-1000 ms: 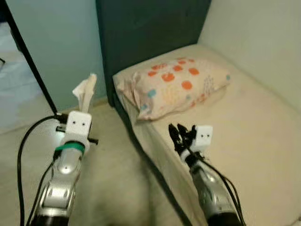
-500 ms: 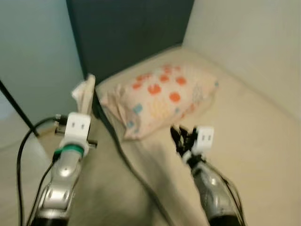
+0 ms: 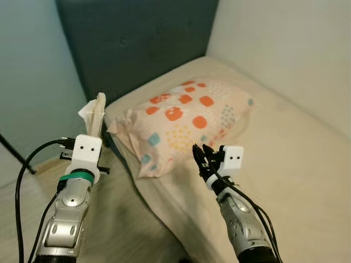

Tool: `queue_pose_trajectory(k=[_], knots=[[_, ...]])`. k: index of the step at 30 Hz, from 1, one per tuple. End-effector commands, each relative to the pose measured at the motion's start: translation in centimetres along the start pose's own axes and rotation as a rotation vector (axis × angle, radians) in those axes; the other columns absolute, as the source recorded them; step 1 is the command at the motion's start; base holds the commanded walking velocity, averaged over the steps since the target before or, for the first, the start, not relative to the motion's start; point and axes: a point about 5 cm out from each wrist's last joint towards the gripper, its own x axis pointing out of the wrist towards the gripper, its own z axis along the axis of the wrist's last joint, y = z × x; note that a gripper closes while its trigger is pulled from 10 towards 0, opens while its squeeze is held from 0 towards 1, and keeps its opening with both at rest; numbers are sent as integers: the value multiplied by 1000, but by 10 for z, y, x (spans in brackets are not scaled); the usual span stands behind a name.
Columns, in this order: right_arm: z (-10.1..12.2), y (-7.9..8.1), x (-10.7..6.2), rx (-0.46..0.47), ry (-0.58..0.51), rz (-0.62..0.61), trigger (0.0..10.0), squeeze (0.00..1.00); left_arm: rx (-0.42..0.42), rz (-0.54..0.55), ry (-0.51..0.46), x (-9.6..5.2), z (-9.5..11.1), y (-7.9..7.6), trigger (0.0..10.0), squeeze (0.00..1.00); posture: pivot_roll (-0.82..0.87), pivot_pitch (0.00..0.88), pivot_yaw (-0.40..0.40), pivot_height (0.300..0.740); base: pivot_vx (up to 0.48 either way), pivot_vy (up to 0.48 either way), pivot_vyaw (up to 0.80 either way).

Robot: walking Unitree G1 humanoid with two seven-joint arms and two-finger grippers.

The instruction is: Clean up the room

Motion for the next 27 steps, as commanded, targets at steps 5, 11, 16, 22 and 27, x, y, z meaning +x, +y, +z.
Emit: queue_pose_trajectory(k=[5,11,16,22,27], knots=[[-8,-6,-5,11,36,-33,10000,0,-82,-61,48,-3,0,-10,10000,0,97,65,-13,740,0,0,-781],[-8,-7,-5,9,37,-40,10000,0,-59,-69,27,-3,3,-10,10000,0,99,67,-12,740,0,0,-781],[-9,-9,-5,12,39,-51,10000,0,-46,-86,21,-4,4,-11,10000,0,100,69,-10,740,0,0,-781],[-8,-11,-5,7,42,-67,10000,0,-41,-92,20,-4,5,-11,10000,0,100,69,-10,740,0,0,-781],[-8,-12,-5,2,43,-71,10000,0,-32,-96,14,-4,6,-11,10000,0,97,69,-10,740,0,0,-781]])
